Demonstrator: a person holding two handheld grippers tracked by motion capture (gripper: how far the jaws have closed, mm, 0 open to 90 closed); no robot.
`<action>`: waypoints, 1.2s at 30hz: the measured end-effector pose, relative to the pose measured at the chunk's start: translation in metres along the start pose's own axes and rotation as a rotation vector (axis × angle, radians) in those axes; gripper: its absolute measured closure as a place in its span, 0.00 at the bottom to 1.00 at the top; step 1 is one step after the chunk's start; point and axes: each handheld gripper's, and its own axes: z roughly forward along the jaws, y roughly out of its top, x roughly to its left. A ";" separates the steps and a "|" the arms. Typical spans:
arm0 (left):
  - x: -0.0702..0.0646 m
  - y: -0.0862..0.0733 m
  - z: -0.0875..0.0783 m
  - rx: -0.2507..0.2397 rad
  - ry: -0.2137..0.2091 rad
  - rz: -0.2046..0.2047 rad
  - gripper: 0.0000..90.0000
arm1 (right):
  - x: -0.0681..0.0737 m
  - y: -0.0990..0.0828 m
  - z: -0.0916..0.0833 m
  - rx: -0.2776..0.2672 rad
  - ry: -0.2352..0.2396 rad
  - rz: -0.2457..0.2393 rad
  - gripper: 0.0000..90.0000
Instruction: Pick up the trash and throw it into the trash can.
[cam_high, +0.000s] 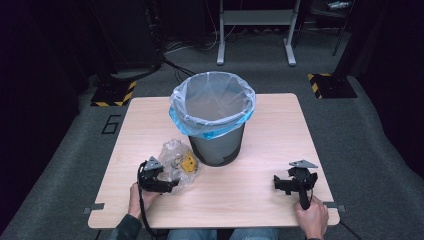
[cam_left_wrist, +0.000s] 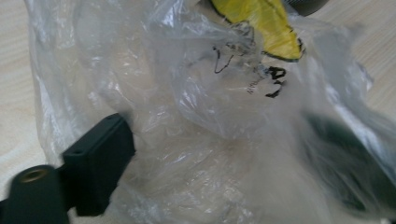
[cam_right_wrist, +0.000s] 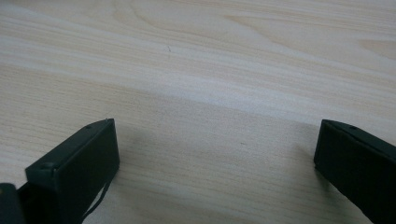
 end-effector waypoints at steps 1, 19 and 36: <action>0.000 -0.001 0.001 0.000 0.003 -0.010 0.18 | 0.000 0.000 0.000 0.000 0.000 0.000 0.00; 0.013 -0.007 -0.005 -0.046 0.082 -0.067 0.79 | 0.000 0.000 0.001 -0.006 0.002 -0.002 0.00; 0.007 -0.007 -0.018 -0.105 0.117 -0.030 0.97 | -0.003 0.000 0.003 -0.023 0.012 -0.017 0.00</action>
